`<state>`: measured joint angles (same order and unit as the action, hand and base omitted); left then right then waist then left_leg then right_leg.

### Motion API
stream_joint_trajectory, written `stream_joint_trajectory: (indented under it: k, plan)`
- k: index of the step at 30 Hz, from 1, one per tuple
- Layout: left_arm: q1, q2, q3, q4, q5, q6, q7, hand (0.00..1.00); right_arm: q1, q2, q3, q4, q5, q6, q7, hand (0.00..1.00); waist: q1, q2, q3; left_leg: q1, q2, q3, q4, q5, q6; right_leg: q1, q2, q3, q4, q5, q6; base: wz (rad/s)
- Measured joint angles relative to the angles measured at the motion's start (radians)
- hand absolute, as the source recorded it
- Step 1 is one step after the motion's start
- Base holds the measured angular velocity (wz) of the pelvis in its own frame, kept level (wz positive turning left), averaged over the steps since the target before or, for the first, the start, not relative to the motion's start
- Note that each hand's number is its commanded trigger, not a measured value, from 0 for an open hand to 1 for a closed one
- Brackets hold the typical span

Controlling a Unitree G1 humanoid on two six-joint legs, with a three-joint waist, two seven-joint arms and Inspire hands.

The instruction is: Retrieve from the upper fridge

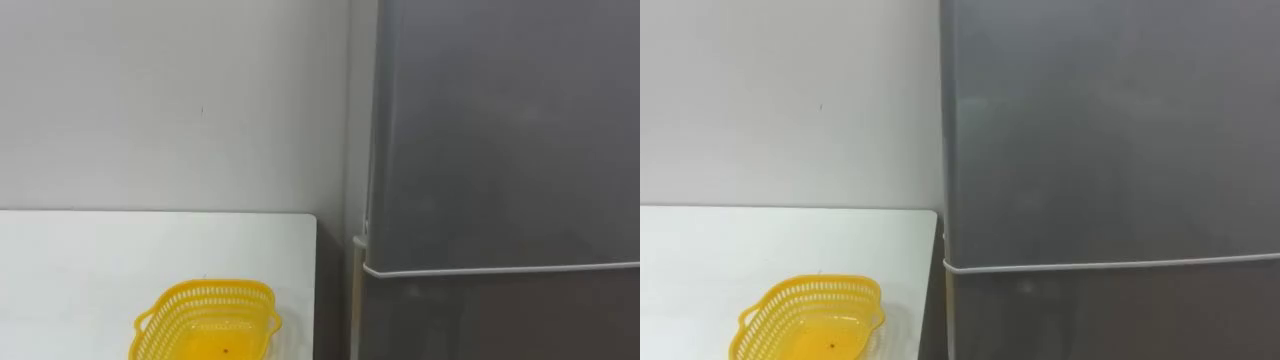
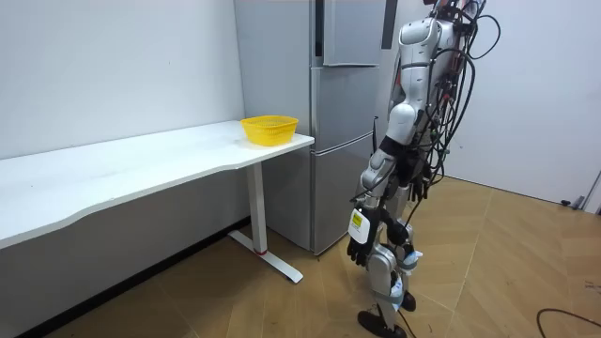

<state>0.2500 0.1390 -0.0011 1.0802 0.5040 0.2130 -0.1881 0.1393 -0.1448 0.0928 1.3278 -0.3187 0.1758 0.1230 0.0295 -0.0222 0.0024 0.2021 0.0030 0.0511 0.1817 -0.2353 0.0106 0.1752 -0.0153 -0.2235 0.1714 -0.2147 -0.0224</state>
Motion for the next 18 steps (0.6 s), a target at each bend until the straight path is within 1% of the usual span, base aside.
stream_joint_trajectory:
  k: [5,10,16,18]
  plan:
    - [0.003,-0.007,0.000,0.001,0.000,0.001,0.000,0.00,0.000,0.000,-0.004,-0.002,0.000,0.000,0.000,0.00,0.000,0.003,-0.0002,0.000,0.000,-0.001,0.000,0.000,0.000,0.000,0.000,0.000,0.000,0.000,0.000,0.00]
    - [0.003,-0.006,0.000,0.001,0.000,0.006,0.000,0.00,-0.002,0.000,-0.004,-0.002,-0.004,0.000,0.000,0.00,0.002,0.004,-0.0001,-0.002,0.000,-0.002,0.000,0.000,0.000,-0.001,0.000,0.000,-0.001,0.000,0.000,0.00]
    - [0.003,-0.010,0.003,0.002,-0.004,0.005,0.001,0.00,-0.003,0.000,-0.006,-0.005,0.013,-0.001,-0.008,0.00,0.003,0.012,-0.0002,-0.002,0.000,0.000,0.000,0.000,0.000,-0.001,0.000,-0.004,0.000,0.000,0.000,0.00]
    - [0.007,-0.017,0.028,0.008,-0.044,0.004,0.002,0.00,-0.002,0.000,-0.007,-0.004,0.020,-0.002,-0.014,0.00,0.003,0.018,-0.0002,-0.002,0.000,-0.002,0.000,0.000,0.000,-0.001,-0.001,-0.006,0.001,0.000,0.000,0.00]
